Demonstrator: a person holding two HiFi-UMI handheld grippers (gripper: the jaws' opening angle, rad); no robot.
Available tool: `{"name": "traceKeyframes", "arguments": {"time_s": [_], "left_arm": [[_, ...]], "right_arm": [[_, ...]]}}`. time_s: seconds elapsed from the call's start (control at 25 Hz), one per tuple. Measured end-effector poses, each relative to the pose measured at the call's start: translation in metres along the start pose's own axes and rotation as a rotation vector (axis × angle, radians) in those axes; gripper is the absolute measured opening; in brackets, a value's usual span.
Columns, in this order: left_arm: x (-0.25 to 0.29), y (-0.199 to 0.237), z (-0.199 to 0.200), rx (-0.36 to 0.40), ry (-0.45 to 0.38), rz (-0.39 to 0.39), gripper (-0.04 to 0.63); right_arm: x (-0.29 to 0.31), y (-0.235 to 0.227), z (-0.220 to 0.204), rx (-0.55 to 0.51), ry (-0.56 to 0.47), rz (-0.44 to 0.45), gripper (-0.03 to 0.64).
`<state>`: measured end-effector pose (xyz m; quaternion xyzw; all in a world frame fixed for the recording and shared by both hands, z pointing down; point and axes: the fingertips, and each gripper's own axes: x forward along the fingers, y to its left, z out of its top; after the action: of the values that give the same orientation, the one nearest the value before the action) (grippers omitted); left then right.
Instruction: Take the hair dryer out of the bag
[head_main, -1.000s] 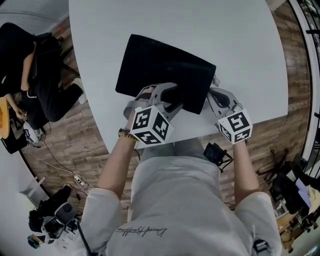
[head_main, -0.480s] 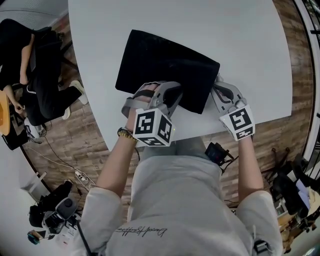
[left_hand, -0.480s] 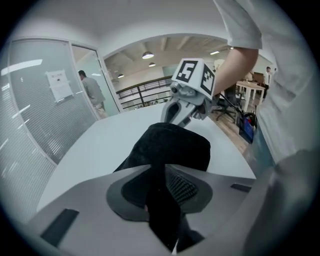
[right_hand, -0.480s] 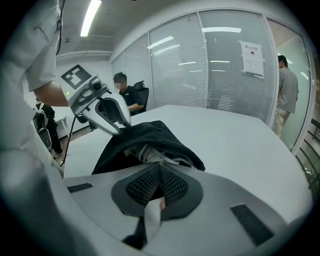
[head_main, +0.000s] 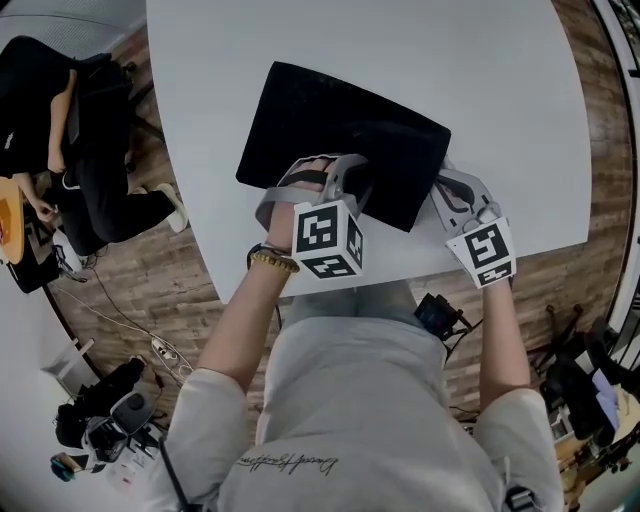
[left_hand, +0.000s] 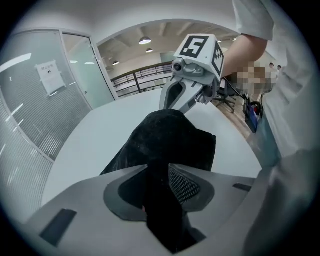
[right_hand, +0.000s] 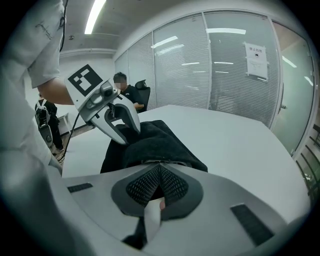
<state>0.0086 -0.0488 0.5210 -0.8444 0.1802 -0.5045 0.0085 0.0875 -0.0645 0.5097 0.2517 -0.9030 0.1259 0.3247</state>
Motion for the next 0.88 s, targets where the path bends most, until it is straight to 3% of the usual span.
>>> {"name": "traceKeyframes", "arguments": {"time_s": [0.16,0.28,0.4,0.6,0.76,0.88], "left_arm": [[0.003,0.001,0.002,0.053,0.02,0.027,0.12],[0.0,0.002,0.007,0.071,0.005,0.061,0.029],[-0.003,0.005,0.006,0.02,-0.022,0.057,0.023],[-0.018,0.012,0.008,-0.086,-0.1,0.05,0.021],[-0.035,0.021,0.01,-0.166,-0.171,0.063,0.021],[-0.039,0.024,0.007,-0.182,-0.182,0.066,0.021]], "right_arm": [[0.003,-0.001,0.002,-0.021,0.001,0.017,0.025],[0.0,0.007,0.008,-0.022,-0.034,0.068,0.025],[0.0,0.015,0.016,-0.011,-0.09,0.121,0.025],[0.004,0.012,0.014,-0.09,-0.071,0.074,0.025],[0.005,0.012,0.017,-0.259,-0.043,0.067,0.03],[0.01,0.015,0.015,-0.364,-0.006,0.08,0.116]]}}
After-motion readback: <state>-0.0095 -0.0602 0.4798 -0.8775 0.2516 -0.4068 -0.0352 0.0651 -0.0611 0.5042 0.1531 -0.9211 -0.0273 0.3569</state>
